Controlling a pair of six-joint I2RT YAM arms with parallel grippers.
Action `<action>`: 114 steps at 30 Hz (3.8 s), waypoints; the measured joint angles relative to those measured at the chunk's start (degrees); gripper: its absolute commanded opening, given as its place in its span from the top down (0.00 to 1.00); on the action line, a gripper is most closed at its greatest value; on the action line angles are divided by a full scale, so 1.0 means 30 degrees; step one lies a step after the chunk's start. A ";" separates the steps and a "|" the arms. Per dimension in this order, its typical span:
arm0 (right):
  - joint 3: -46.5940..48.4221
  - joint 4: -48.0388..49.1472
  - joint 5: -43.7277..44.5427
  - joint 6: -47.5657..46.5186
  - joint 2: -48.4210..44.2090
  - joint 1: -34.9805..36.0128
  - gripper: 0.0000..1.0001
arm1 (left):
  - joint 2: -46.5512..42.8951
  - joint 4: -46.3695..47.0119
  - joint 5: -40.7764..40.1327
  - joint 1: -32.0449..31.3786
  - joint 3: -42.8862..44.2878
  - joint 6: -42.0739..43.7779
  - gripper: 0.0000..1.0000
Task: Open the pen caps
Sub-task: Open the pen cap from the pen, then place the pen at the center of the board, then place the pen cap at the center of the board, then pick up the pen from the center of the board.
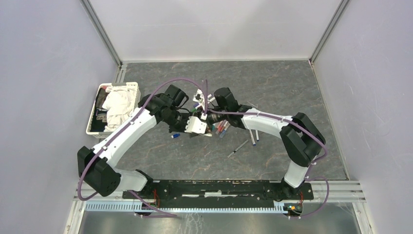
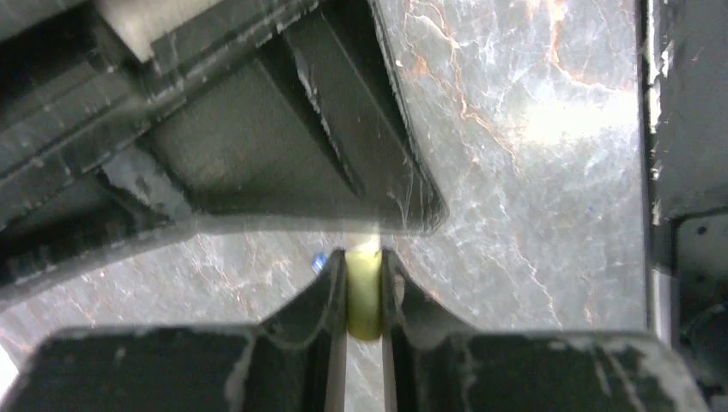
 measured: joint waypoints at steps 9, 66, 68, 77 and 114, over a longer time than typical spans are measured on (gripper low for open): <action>-0.4197 -0.6113 0.0823 -0.2652 -0.2084 -0.2441 1.00 | 0.0291 -0.0619 -0.3905 0.6047 0.0313 0.2856 0.98; -1.2896 -0.0503 2.1850 -0.1209 -0.8233 -1.0375 0.65 | 0.4728 0.7533 -0.2018 0.7227 0.3045 -0.7373 0.00; -1.2888 -0.0590 2.1806 -0.1217 -0.8276 -1.0375 0.64 | 0.4044 0.7570 -0.2025 0.7337 0.3614 -0.7657 0.00; -1.1613 -0.3191 2.1340 -0.1202 -0.9253 -1.0367 0.48 | 0.2667 0.7424 -0.1348 1.0163 0.6047 -1.0608 0.00; -0.8473 -0.5377 1.9620 -0.2164 -1.0163 -0.5377 0.78 | 1.4841 1.0637 -0.3009 0.4029 0.7461 -1.4659 0.39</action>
